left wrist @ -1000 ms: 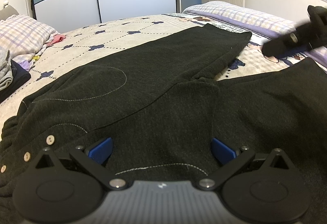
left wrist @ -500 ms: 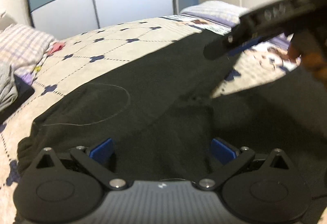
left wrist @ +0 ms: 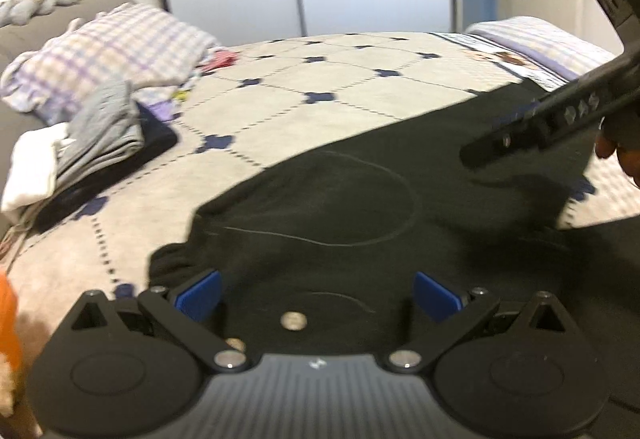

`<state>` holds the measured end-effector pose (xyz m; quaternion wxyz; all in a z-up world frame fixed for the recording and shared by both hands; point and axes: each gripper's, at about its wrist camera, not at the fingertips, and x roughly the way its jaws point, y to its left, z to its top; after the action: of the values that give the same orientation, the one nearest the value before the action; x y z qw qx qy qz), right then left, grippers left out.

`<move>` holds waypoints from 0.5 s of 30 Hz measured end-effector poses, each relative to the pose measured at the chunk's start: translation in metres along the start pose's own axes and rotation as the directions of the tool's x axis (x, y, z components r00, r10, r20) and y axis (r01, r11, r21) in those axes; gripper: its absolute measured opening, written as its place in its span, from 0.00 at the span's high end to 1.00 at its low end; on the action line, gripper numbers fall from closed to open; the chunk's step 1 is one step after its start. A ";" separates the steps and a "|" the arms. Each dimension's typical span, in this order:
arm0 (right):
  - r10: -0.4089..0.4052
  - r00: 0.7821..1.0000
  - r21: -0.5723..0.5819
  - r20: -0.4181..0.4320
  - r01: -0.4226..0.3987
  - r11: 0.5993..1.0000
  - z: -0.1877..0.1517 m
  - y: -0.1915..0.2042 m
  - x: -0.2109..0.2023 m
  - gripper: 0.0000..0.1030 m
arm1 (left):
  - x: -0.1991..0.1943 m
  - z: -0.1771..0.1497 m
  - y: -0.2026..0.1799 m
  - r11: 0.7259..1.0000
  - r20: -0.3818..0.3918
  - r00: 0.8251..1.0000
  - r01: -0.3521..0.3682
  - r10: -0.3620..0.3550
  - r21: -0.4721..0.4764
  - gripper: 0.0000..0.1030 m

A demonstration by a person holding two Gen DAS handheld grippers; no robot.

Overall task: Fold clothes
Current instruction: 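Move both grippers to the ribbed cuff end of the black garment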

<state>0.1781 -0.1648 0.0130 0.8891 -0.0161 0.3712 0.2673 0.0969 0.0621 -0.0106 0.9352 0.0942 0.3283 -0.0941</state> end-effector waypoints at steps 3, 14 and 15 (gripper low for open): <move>0.005 0.999 -0.066 -0.044 -0.008 0.998 0.013 0.008 0.024 0.23 | 0.003 0.000 0.014 0.999 -0.006 0.999 -0.034 0.034 -0.042 0.00; 0.031 0.995 -0.252 -0.095 -0.054 0.966 0.050 0.031 0.089 0.23 | 0.023 0.005 0.050 0.983 -0.042 0.994 -0.109 0.104 -0.151 0.00; 0.027 0.995 -0.258 -0.097 -0.051 0.965 0.052 0.031 0.093 0.23 | 0.024 0.005 0.052 0.981 -0.047 0.993 -0.112 0.106 -0.157 0.00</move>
<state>0.2510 -0.0833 -0.0065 0.8558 -0.1377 0.3739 0.3300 0.1306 0.1085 -0.0165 0.9370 0.0387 0.3468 -0.0145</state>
